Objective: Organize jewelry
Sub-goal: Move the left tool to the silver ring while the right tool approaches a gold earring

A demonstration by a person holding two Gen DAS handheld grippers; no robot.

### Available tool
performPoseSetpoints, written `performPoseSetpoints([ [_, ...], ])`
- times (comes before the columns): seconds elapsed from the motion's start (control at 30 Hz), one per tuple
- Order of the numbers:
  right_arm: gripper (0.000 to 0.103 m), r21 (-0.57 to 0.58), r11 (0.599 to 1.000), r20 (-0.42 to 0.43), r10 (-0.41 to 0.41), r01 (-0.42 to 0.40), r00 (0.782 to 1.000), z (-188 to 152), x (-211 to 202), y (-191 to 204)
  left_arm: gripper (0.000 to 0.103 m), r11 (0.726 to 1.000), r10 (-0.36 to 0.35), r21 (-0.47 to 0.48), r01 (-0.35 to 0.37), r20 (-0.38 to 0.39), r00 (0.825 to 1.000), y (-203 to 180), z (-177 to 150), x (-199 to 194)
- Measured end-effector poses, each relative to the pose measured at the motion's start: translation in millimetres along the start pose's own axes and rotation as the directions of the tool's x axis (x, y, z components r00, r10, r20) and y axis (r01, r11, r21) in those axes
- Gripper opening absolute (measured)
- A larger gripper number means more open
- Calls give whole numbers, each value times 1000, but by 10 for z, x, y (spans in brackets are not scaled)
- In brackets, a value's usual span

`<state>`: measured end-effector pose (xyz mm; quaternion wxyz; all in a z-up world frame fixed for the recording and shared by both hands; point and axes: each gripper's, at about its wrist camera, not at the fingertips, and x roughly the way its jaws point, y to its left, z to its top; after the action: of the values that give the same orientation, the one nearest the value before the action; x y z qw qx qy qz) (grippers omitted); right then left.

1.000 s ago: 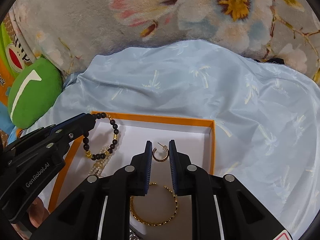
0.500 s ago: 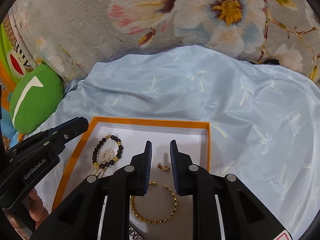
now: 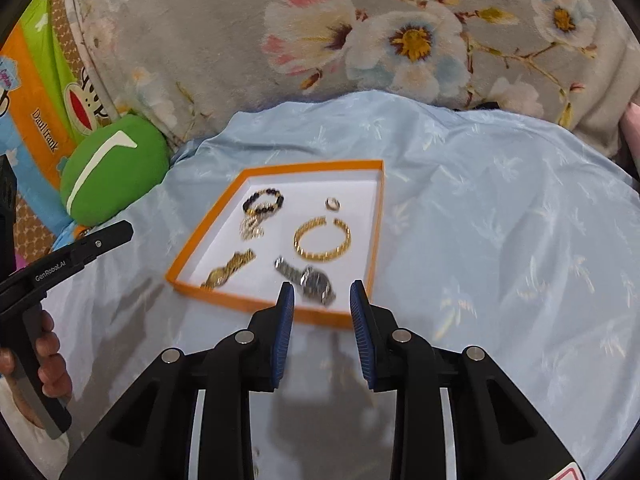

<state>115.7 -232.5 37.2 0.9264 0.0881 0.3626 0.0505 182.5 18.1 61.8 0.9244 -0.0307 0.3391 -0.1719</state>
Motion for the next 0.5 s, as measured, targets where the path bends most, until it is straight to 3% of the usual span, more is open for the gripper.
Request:
performPoseSetpoints([
  [0.27,29,-3,1000,-45,-31,31,998,-697,-315,169,26,999,15,-39,-19,-85,996,45,-830,-422],
  [0.5,29,-8,999,-53,-39,39,998,-969,-388,344,26,999,24,-41,-30,-127,992,12,-1195,-542],
])
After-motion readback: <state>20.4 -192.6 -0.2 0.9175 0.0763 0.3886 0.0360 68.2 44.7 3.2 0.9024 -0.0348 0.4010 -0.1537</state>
